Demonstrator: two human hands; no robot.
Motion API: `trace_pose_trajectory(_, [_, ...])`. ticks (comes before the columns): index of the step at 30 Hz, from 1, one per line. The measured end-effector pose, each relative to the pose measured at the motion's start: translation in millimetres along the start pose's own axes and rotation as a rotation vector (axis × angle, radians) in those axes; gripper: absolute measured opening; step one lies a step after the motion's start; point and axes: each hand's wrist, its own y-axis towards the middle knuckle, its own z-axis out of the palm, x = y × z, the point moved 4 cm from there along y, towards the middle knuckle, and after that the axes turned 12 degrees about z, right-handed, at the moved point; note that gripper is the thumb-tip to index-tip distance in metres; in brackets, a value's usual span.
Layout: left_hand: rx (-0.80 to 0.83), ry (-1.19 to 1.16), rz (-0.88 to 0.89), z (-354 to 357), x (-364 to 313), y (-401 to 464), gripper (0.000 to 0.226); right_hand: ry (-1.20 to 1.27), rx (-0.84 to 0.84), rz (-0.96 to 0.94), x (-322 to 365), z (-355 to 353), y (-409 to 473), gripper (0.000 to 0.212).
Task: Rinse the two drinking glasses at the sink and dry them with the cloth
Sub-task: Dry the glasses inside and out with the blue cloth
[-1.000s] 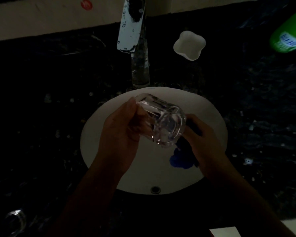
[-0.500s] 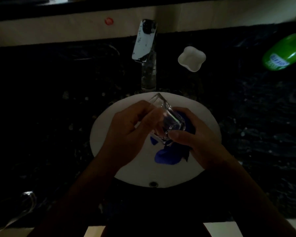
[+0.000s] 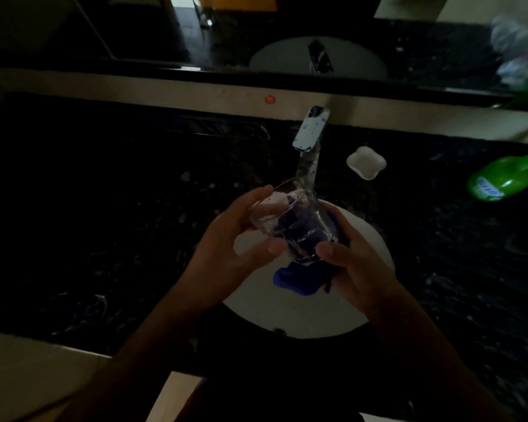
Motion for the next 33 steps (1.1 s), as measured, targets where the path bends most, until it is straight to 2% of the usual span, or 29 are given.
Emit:
trace_pose_trajectory(4, [-0.098, -0.006, -0.012, -9, -9, -23, 0.095, -0.079, 0.058, 0.008, -3, 23, -3, 0.085])
trace_pose_trajectory(9, [-0.155, 0.055, 0.050, -33, -23, -45, 0.083, -0.197, 0.117, -0.006, -1, 55, -6, 0.079])
trace_pose_trajectory(15, [-0.200, 0.125, 0.118, -71, -37, -75, 0.088, -0.506, -0.003, -0.108, -1, 101, -9, 0.073])
trace_pose_trajectory(21, [-0.335, 0.160, 0.129, -106, -29, -117, 0.091, -0.682, -0.098, -0.189, -15, 140, -14, 0.049])
trace_pose_trajectory(23, [-0.361, 0.160, 0.118, -113, -25, -128, 0.091, -0.674, -0.123, -0.186, -22, 142, -15, 0.039])
trace_pose_trajectory(26, [-0.389, 0.163, 0.092, -119, -20, -143, 0.091, -0.523, -0.115, -0.142, -29, 144, -14, 0.026])
trace_pose_trajectory(29, [-0.407, 0.210, 0.061, -119, -18, -159, 0.093, -0.378, -0.080, -0.082, -32, 146, -10, 0.028])
trace_pose_trajectory(33, [-0.482, 0.256, 0.019, -114, -14, -180, 0.090, -0.400, -0.081, -0.060, -33, 143, -3, 0.013])
